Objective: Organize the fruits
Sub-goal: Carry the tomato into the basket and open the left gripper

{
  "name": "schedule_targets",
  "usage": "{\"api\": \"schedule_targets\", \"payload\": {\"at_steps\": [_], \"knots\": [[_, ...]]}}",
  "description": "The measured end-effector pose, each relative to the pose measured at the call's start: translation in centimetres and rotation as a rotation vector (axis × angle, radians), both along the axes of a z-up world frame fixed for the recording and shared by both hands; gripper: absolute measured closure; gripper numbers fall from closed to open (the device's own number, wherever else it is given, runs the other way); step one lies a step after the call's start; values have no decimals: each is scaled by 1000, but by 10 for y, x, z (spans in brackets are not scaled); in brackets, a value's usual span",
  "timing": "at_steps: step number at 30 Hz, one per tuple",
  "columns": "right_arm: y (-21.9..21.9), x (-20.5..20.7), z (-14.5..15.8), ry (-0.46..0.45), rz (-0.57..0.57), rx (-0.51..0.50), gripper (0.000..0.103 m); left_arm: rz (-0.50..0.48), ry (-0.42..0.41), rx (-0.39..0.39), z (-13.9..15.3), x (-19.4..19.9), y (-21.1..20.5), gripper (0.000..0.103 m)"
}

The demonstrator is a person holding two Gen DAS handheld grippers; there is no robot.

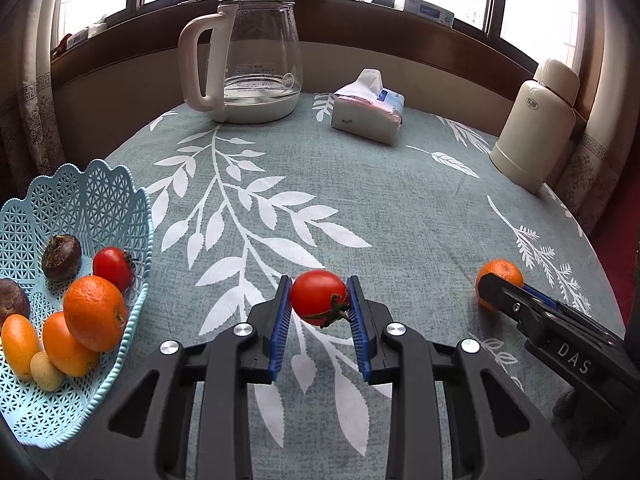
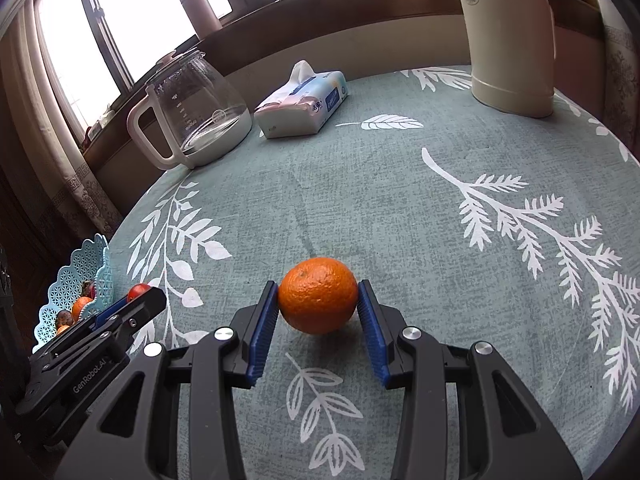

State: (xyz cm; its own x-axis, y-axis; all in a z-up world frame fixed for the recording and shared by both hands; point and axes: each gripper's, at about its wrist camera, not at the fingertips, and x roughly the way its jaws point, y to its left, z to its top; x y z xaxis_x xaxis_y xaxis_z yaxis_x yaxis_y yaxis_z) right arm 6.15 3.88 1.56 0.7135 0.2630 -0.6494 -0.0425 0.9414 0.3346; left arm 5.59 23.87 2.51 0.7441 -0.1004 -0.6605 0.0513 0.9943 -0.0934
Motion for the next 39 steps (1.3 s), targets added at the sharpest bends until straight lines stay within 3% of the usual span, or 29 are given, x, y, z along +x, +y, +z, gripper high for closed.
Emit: {"api": "schedule_targets", "payload": {"at_steps": [14, 26, 39], "knots": [[0, -4, 3, -16, 1, -4, 62, 22, -51, 6, 21, -35, 11, 75], [3, 3, -3, 20, 29, -2, 56, 65, -86, 8, 36, -54, 29, 75], [13, 7, -6, 42, 76, -35, 57, 173, -118, 8, 50, -60, 72, 75]]}}
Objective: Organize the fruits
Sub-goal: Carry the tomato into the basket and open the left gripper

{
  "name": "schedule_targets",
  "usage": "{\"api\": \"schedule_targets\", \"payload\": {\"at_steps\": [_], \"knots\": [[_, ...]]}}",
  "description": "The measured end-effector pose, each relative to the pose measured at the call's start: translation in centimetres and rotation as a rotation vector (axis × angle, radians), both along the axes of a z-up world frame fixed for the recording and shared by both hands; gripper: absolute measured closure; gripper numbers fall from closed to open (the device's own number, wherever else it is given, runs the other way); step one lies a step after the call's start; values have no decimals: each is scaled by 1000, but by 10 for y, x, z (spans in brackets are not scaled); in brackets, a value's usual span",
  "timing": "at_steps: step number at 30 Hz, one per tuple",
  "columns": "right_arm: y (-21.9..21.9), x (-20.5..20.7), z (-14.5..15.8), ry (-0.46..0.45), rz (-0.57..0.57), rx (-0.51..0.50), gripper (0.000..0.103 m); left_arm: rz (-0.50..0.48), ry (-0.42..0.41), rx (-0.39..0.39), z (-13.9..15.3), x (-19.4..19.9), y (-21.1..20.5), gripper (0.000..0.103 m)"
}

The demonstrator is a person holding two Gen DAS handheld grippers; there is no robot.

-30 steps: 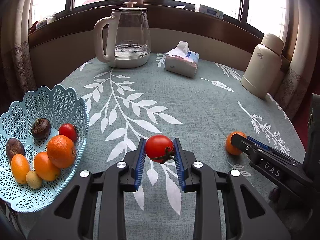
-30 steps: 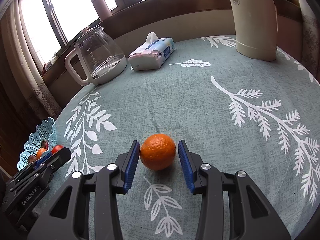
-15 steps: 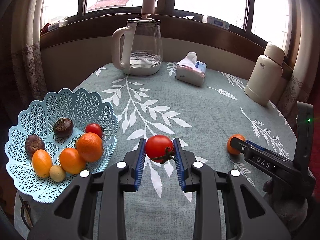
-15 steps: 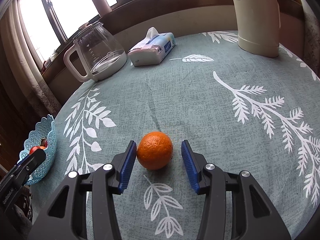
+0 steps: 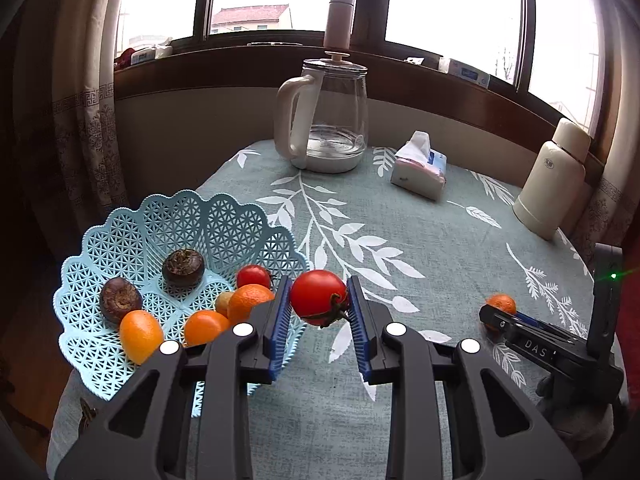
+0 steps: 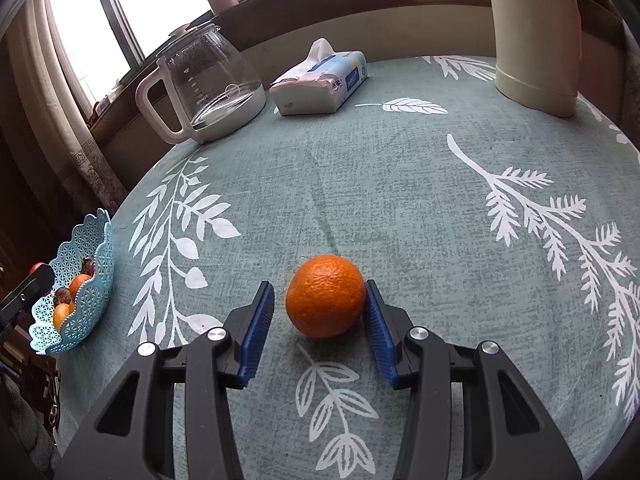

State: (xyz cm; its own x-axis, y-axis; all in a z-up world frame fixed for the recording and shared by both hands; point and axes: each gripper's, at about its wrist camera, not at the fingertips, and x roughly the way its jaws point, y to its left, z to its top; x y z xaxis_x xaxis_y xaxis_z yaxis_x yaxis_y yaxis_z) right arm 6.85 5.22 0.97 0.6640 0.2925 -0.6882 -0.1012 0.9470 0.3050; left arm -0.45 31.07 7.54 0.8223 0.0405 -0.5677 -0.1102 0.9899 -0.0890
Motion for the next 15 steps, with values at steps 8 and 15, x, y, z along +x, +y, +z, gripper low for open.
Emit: {"api": "schedule_targets", "payload": {"at_steps": [8, 15], "knots": [[1, 0, 0, 0, 0, -3, 58, 102, 7, -3, -2, 2, 39, 75], [1, -1, 0, 0, 0, -2, 58, 185, 24, -10, -9, 2, 65, 59]]}}
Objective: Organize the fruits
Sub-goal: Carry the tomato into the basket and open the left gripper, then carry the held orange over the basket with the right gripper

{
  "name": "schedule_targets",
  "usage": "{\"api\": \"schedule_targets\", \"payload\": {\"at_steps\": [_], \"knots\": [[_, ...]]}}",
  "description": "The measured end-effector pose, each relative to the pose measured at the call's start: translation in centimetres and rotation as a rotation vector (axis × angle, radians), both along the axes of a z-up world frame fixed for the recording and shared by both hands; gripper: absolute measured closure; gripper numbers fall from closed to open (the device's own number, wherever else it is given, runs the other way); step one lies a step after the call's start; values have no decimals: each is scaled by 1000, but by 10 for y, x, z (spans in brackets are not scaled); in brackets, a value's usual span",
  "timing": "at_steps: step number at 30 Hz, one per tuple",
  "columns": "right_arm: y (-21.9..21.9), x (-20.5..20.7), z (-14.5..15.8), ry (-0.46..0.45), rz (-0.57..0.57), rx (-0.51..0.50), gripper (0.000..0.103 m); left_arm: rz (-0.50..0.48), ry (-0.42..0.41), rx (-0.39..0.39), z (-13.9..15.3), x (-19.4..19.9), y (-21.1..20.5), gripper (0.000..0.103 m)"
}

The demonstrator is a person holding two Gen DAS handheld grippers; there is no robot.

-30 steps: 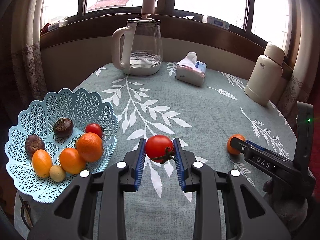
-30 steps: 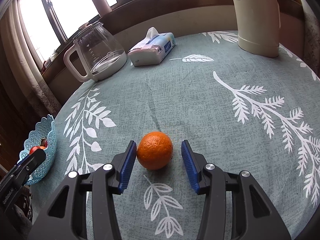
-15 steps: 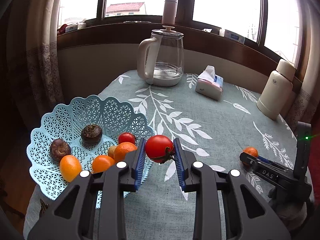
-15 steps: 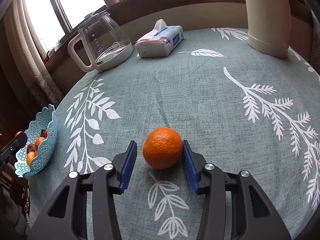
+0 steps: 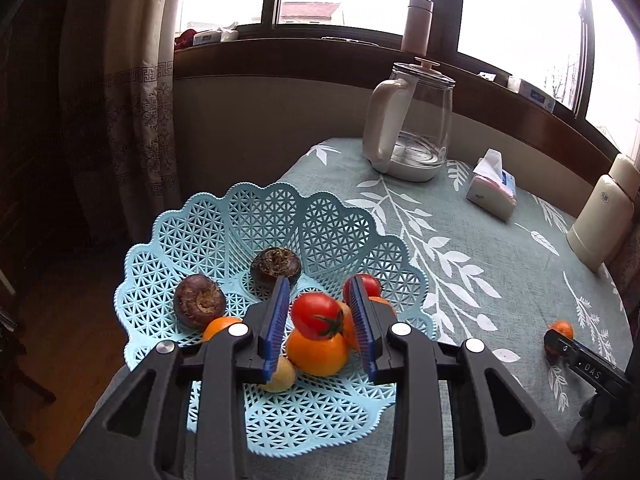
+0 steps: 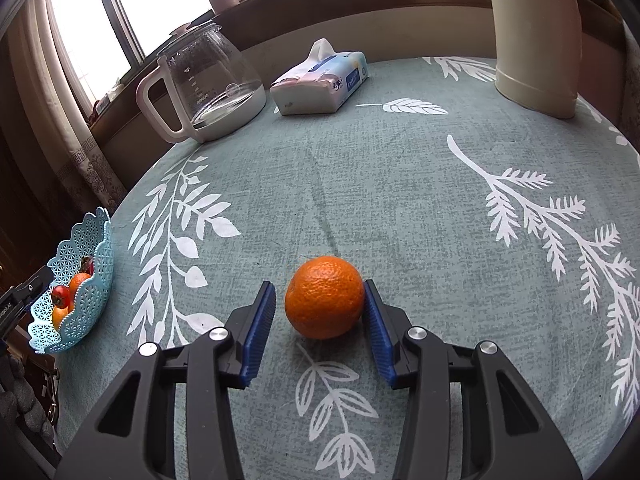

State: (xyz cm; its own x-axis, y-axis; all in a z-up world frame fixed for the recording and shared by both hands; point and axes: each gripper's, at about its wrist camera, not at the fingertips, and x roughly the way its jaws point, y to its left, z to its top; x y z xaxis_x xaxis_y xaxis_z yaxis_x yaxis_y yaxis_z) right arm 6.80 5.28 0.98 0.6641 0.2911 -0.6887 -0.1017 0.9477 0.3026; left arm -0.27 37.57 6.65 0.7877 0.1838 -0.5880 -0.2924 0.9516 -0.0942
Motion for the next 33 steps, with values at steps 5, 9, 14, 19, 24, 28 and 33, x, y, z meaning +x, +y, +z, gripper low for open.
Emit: {"api": "schedule_targets", "payload": {"at_steps": [5, 9, 14, 19, 24, 28, 33], "knots": [[0, 0, 0, 0, 0, -1, 58, 25, -13, 12, 1, -5, 5, 43], [0, 0, 0, -2, -1, 0, 58, 29, -11, 8, 0, -8, 5, 43], [-2, -1, 2, -10, -7, 12, 64, 29, -18, 11, 1, -10, 4, 42], [-4, -4, 3, -19, -7, 19, 65, 33, -29, 17, 4, -15, 4, 36], [-6, -7, 5, -35, -14, 29, 65, 51, -41, 15, 7, -22, 8, 34], [-8, -9, 8, -49, -21, 36, 65, 66, -51, 27, 10, -29, 12, 24], [-7, -12, 12, -53, -16, 62, 65, 76, -58, 39, 12, -39, 20, 20]]}}
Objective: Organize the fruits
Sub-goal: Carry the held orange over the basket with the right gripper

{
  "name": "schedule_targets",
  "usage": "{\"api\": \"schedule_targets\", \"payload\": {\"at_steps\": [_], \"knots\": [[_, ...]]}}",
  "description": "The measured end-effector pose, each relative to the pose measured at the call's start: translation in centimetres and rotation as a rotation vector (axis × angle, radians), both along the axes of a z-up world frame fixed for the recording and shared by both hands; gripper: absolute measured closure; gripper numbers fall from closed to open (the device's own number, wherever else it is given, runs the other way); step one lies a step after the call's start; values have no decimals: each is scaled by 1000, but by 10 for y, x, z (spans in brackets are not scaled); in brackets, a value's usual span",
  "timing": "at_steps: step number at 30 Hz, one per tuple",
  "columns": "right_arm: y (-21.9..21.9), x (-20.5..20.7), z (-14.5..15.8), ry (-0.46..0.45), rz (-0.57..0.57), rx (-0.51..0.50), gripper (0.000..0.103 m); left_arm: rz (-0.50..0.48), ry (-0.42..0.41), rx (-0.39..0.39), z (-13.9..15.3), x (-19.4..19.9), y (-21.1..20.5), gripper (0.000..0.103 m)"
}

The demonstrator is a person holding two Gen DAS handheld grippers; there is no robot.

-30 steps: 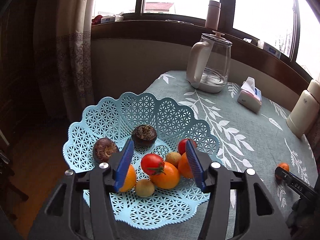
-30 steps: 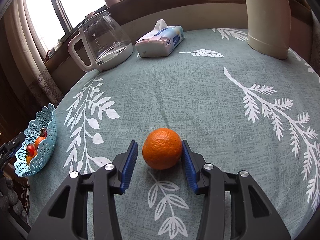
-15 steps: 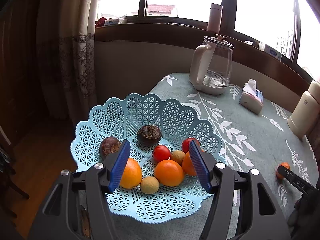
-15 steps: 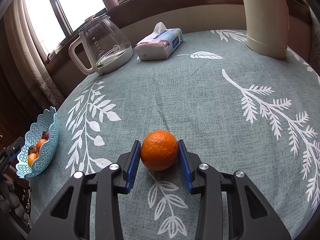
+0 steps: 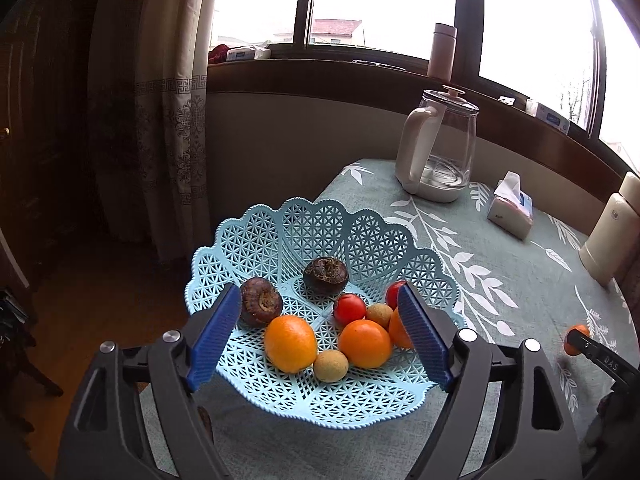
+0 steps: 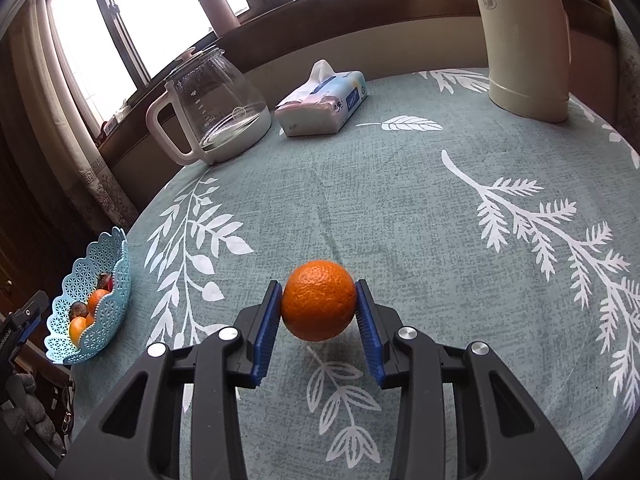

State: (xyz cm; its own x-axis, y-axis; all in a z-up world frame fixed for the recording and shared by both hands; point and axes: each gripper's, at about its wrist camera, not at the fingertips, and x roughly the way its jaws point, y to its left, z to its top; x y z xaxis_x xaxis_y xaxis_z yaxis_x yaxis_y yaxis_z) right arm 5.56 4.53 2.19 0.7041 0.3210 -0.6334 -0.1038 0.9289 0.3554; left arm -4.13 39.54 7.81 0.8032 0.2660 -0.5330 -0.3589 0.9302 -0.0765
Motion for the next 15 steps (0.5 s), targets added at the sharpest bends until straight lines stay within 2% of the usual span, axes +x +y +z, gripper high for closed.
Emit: {"api": "schedule_targets", "payload": {"at_steps": [8, 15], "knots": [[14, -9, 18, -31, 32, 20, 65, 28, -1, 1, -1, -18, 21, 19], [46, -18, 39, -61, 107, 32, 65, 53, -16, -8, 2, -31, 41, 19]]}}
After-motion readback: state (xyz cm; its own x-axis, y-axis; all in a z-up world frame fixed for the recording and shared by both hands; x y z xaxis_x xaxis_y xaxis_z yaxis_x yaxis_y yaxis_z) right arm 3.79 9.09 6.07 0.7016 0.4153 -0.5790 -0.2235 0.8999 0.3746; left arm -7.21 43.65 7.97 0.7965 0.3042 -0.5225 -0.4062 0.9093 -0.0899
